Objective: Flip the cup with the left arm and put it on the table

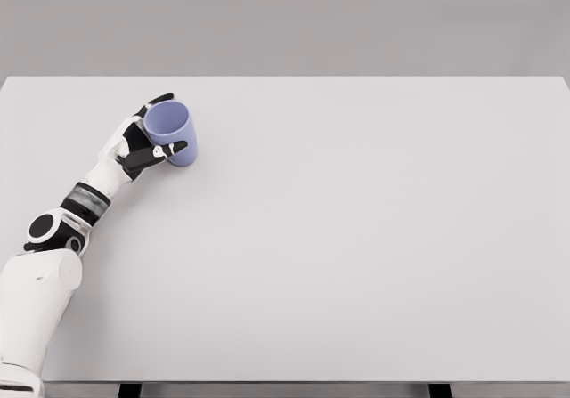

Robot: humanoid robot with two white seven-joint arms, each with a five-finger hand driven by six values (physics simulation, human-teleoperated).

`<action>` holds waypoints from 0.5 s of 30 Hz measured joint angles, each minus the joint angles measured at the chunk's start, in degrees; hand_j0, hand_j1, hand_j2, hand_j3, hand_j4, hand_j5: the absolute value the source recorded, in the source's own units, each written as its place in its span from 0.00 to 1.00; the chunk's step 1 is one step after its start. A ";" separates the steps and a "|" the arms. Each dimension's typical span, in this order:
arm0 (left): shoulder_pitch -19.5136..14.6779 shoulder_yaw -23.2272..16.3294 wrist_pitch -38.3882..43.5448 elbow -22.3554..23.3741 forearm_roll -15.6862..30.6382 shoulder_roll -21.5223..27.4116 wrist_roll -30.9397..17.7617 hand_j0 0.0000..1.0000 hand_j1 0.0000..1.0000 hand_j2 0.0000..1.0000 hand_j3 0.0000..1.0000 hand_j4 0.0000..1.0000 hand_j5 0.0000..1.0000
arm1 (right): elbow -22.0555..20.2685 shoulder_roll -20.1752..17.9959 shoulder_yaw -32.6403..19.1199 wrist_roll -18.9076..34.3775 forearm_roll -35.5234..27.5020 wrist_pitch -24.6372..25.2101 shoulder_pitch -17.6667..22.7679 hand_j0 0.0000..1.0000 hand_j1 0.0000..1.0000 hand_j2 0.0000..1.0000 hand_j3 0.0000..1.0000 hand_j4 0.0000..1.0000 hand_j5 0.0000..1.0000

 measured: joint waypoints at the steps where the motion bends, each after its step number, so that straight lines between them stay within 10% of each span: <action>1: 0.00 0.01 -0.03 -0.06 0.00 0.02 0.00 0.96 0.96 0.96 0.96 0.96 0.96 | 0.00 0.00 0.00 0.00 0.00 0.00 0.00 1.00 1.00 1.00 1.00 1.00 1.00; 15: 0.26 0.04 -0.16 -1.84 -0.05 -0.07 0.00 1.00 1.00 1.00 1.00 1.00 1.00 | 0.00 0.00 0.00 0.00 0.00 -0.01 0.00 1.00 1.00 1.00 1.00 1.00 1.00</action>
